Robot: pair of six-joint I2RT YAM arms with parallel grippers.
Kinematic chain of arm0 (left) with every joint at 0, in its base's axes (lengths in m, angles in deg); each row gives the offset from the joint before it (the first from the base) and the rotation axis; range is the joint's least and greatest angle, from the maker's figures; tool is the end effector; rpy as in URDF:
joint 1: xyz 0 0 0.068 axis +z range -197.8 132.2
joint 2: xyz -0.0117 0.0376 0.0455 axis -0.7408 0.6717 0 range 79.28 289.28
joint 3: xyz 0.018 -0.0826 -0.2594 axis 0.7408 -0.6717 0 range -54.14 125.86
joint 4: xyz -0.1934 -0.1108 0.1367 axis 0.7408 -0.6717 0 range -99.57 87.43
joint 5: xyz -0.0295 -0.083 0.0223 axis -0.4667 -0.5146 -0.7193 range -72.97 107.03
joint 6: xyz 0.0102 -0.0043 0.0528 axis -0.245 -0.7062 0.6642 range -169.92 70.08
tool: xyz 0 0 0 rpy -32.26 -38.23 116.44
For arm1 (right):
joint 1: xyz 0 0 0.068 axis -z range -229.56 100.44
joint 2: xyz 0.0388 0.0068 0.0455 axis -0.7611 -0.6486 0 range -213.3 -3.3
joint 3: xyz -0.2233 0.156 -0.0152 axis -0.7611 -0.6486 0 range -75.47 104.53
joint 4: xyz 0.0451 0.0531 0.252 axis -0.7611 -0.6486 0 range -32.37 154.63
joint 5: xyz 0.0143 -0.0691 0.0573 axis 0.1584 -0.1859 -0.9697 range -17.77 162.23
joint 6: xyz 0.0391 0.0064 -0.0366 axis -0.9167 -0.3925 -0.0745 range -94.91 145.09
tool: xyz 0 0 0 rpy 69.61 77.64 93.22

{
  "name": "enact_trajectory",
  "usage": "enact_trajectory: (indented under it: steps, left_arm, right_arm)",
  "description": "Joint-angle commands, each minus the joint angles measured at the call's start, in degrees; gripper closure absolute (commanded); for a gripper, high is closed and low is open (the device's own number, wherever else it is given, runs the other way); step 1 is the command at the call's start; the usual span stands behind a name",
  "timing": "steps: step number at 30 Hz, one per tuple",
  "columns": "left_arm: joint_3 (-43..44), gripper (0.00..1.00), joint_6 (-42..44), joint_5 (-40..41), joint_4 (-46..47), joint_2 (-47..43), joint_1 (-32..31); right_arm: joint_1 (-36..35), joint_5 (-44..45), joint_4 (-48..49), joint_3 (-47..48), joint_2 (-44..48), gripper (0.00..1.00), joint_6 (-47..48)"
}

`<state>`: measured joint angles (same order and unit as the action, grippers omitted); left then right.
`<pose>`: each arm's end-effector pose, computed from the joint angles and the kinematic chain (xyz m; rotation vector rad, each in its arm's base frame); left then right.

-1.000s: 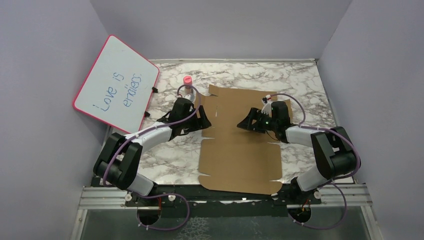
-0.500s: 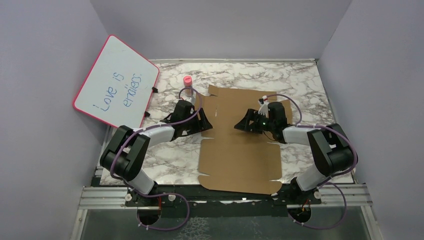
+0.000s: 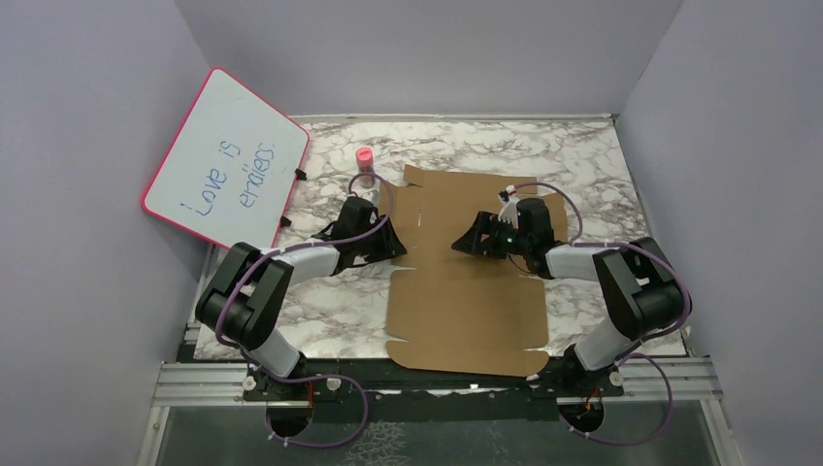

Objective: Fold the paper box

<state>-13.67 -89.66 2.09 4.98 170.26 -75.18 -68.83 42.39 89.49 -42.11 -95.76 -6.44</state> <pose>0.2674 -0.1488 0.1527 -0.1251 2.4584 -0.8601 0.2730 0.1141 0.1388 -0.0751 2.2765 1.0547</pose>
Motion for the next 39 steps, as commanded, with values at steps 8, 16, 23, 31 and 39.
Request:
enact_trajectory:
  steps: [8,16,23,31,39]
  left_arm:
    - [1.7,0.76,2.7,5.5,-1.8,-4.8,-4.6]
    - [4.8,0.84,4.3,9.2,-4.0,-4.9,-8.4]
    - [9.9,0.93,8.2,17.8,-10.6,-2.6,-13.4]
    - [13.9,0.99,10.2,26.3,-15.8,0.6,-17.8]
    - [17.1,0.95,13.6,31.0,-19.8,-1.4,-18.3]
  right_arm:
    - [-1.6,2.4,-1.6,0.4,-1.4,0.13,-0.3]
    - [-2.2,3.8,-1.7,0.1,-1.6,0.13,-0.5]
    - [-2.6,4.3,-1.6,0.2,-1.9,0.13,-0.6]
    - [-3.0,4.7,-1.7,0.4,-1.8,0.13,-0.6]
    - [-3.0,7.4,-7.9,3.9,1.7,0.11,2.2]
